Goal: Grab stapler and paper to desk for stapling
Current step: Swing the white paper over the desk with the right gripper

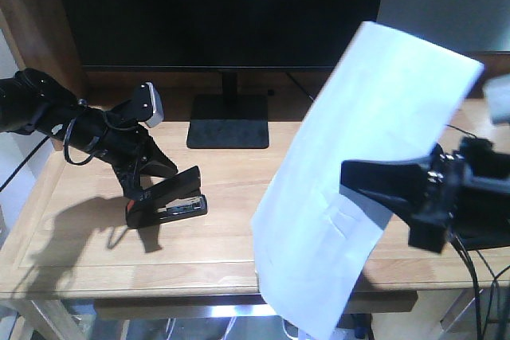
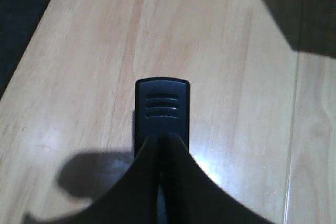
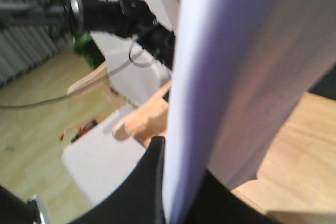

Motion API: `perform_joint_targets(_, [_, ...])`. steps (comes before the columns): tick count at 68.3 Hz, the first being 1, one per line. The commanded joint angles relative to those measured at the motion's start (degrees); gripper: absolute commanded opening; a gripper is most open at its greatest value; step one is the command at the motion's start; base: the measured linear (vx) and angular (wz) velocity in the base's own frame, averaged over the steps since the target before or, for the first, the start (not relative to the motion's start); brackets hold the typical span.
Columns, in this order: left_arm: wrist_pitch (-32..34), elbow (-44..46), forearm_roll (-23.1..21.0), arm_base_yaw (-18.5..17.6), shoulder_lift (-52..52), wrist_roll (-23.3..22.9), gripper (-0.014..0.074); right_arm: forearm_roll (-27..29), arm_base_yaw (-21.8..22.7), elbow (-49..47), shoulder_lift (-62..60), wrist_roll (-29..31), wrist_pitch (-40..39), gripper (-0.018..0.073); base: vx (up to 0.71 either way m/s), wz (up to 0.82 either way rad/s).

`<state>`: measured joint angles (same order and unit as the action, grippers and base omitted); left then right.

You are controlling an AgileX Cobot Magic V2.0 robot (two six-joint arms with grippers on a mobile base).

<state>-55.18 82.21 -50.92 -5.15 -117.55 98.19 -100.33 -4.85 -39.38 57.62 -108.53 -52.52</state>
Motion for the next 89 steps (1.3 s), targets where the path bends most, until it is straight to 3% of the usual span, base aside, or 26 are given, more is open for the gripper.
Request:
perform_joint_targets(1, [-1.01,1.38,-2.94,-0.08,3.07,-0.55,-0.0007,-1.88,0.06,-6.51,4.31,-1.32,-3.39,-0.0005,0.0,0.0])
perform_joint_targets(22, [-1.01,1.38,-2.94,-0.08,3.07,-0.55,-0.0007,-1.88,-0.2,-15.61,18.61,-0.63,-5.51,-0.0005,0.0,0.0])
perform_joint_targets(34, [-1.01,1.38,-2.94,-0.08,3.07,-0.55,-0.0007,-1.8,-6.57,-18.71,27.31,3.08,-4.53,-0.0005,0.0,0.0])
perform_joint_targets(47, [-1.01,1.38,-2.94,-0.08,3.07,-0.55,-0.0007,-0.75,-13.97,-22.93,36.05,3.88,9.9,-0.0004,0.0,0.0])
perform_joint_targets(59, [-1.01,1.38,-2.94,-0.08,3.07,-0.55,-0.0007,6.55,-13.89,-24.4,40.23,3.76,21.97,-0.0003,0.0,0.0])
perform_joint_targets(67, [-1.01,1.38,-2.94,-0.08,3.07,-0.55,-0.0007,6.94,-13.89,-24.4,41.95,3.71,30.77,-0.0002,0.0,0.0])
perform_joint_targets(89, [-1.01,1.38,-2.94,-0.08,3.07,-0.55,-0.0007,11.78,-13.89,-24.4,49.92,3.44,35.71,-0.0002,0.0,0.0])
